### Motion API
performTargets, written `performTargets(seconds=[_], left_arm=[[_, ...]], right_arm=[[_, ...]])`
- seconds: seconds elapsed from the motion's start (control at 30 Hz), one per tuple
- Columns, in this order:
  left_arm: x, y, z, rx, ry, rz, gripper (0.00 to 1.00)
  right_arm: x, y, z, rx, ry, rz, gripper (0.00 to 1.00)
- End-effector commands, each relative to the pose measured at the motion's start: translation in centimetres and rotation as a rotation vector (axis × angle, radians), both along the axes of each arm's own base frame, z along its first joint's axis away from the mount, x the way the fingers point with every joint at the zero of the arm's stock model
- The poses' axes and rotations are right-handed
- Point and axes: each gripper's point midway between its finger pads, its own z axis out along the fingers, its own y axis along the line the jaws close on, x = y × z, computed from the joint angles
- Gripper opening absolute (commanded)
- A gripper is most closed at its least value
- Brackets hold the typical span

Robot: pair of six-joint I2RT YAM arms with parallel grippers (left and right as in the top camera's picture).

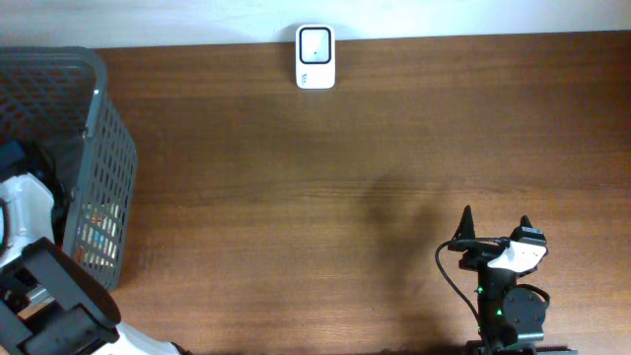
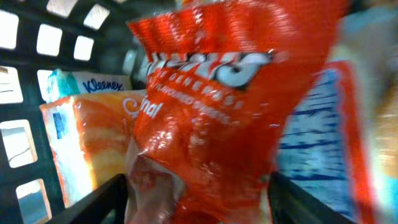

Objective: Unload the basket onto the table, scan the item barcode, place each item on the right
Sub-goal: 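Grasp the red candy bag with the left gripper and place it mid-table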

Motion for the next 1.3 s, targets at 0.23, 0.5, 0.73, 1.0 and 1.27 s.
performTargets(seconds=[0.23,0.5,0.73,1.0,1.27], left_arm=[[-1.4,0.5,-1.2,-0.032,-0.016,0.051,0.0],[5.3,0.0,7.3,-0.09,-0.294,-0.103,0.0],[8.2,-2.4,24.6,0.115,-0.676,-0.247,0.0],[10.2,-18.4,34.8,-0.059,-1.065,-0.711,0.0],[13.9,-42.1,34.0,-0.135,-1.003,-1.519,0.0]], right_arm=[[0.0,0.2,-0.4,0.007,0.007,0.007,0.98],[0.0,0.2,-0.4,0.007,0.007,0.007,0.99],[0.0,0.2,-0.4,0.007,0.007,0.007,0.98],[0.0,0.2,-0.4,0.007,0.007,0.007,0.98],[0.0,0.2,-0.4,0.007,0.007,0.007,0.98]])
